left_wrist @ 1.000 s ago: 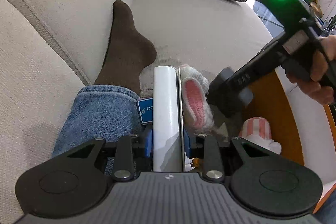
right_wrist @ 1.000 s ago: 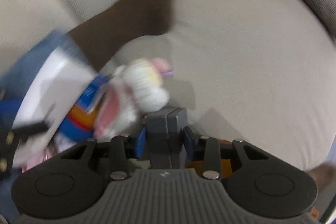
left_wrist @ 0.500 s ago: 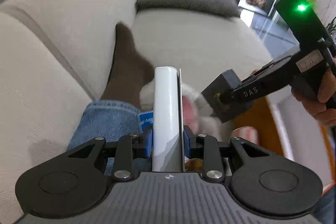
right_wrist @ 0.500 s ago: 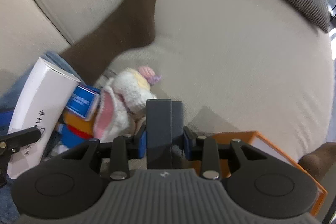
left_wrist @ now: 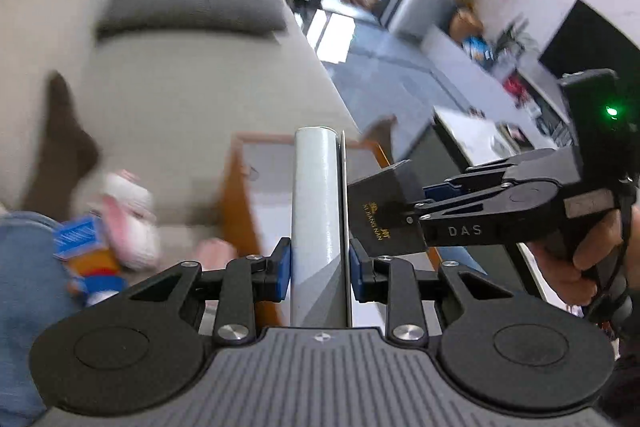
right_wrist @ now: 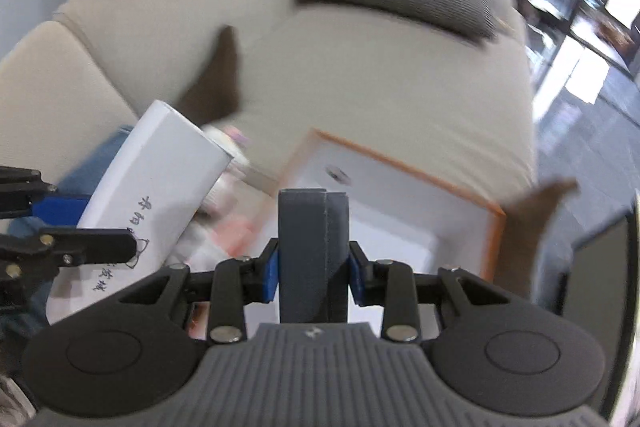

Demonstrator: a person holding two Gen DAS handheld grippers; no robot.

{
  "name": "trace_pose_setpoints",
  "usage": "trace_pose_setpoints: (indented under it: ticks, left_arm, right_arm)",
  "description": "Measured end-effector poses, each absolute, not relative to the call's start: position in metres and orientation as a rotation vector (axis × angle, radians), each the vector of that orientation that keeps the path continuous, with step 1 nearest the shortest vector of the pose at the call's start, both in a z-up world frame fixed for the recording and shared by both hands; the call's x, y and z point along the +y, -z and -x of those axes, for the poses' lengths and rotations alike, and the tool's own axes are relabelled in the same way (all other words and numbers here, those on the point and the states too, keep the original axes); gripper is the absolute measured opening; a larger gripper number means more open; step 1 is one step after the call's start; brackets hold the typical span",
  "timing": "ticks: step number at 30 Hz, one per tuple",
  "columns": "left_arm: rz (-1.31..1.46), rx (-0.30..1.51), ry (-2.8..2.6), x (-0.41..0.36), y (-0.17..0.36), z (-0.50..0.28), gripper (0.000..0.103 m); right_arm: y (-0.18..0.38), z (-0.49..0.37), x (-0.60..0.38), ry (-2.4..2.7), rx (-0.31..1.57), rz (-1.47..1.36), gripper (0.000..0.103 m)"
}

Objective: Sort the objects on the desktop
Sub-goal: 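Lower the white box into the orange shoebox and open the left tool while the right carries the black box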

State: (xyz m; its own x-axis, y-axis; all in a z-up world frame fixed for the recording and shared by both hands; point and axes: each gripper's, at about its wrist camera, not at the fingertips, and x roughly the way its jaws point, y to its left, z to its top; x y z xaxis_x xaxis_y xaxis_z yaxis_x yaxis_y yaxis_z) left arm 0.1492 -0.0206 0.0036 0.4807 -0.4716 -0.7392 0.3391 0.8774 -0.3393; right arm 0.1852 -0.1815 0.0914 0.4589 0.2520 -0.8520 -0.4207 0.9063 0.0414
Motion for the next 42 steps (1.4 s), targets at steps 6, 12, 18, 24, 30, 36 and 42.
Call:
trace_pose_setpoints:
  ticks: [6,12,18,24,30,36,42]
  left_arm:
    - [0.066,1.135,0.445,-0.078,0.060,-0.173,0.033]
    - [-0.003,1.221,0.411,-0.102,0.094,-0.179,0.033]
    - [-0.060,1.240,0.392,-0.112,0.104,-0.167,0.033]
    - [-0.140,1.311,0.419,-0.123,0.117,-0.165,0.033]
    - [-0.190,1.252,0.424,-0.120,0.103,-0.151,0.036]
    - [-0.334,1.149,0.374,-0.129,0.085,-0.139,0.036]
    - [-0.343,1.115,0.319,-0.126,0.080,-0.146,0.036]
  right_arm:
    - [-0.034,-0.189,-0.234,-0.333,1.105,0.087,0.036]
    - [-0.001,-0.193,-0.239,-0.377,1.144,0.047,0.035]
    - [0.033,-0.197,-0.236,-0.399,1.170,0.037,0.035]
    - [0.043,-0.195,-0.228,-0.378,1.174,0.085,0.035]
    - [0.043,-0.193,-0.227,-0.368,1.179,0.089,0.035]
    - [0.038,-0.190,-0.226,-0.389,1.177,0.054,0.036]
    - [0.034,-0.189,-0.219,-0.407,1.166,0.039,0.036]
